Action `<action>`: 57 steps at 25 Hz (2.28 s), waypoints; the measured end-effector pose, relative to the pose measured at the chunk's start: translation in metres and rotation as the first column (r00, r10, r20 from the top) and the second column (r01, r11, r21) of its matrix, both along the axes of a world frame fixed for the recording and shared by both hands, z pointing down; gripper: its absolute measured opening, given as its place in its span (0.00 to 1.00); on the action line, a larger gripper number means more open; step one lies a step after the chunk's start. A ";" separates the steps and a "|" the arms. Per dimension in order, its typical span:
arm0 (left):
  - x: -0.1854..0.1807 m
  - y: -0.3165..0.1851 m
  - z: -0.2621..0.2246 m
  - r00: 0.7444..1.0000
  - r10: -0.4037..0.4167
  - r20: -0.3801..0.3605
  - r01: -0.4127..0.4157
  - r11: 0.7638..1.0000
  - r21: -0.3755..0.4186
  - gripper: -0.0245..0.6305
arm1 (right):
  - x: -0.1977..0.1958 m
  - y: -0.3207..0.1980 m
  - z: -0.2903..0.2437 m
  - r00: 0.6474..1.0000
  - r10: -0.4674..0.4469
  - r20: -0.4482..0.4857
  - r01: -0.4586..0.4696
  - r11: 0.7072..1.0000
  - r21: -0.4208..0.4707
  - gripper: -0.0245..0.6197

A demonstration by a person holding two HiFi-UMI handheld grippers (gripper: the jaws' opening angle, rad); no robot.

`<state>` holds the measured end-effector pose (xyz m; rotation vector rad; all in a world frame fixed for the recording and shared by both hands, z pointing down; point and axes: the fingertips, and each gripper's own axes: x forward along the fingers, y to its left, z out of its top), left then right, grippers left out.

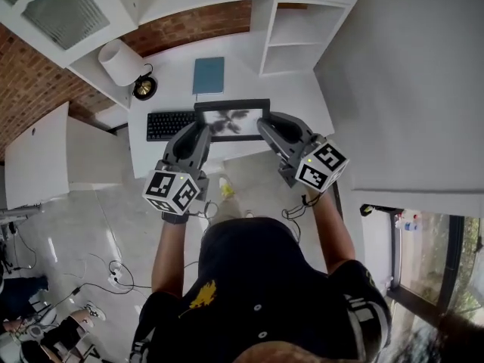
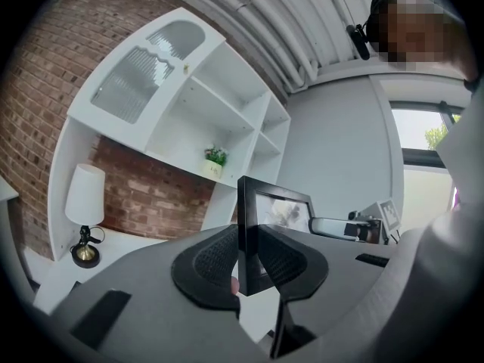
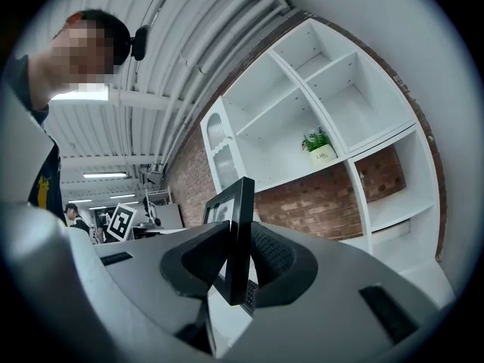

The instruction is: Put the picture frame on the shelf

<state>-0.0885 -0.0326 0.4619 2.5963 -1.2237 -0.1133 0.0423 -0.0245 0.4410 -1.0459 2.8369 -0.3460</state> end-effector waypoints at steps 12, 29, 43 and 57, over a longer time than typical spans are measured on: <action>-0.035 -0.081 -0.009 0.999 -0.008 -0.032 0.009 1.000 0.010 0.18 | -0.036 -0.084 -0.014 0.995 0.062 -0.077 -0.059 0.997 0.042 0.16; -0.061 -0.182 -0.016 0.997 0.019 -0.079 -0.019 1.000 0.000 0.18 | -0.063 -0.183 -0.027 0.970 0.176 -0.168 -0.168 0.984 0.061 0.16; -0.026 -0.226 -0.032 0.993 -0.117 0.001 0.117 0.993 0.035 0.18 | -0.027 -0.242 -0.033 0.989 0.066 -0.134 -0.055 0.995 0.086 0.16; -0.017 -0.257 -0.070 0.984 -0.168 0.056 0.161 0.980 0.118 0.18 | -0.017 -0.278 -0.061 0.994 0.020 -0.106 -0.007 0.992 0.123 0.16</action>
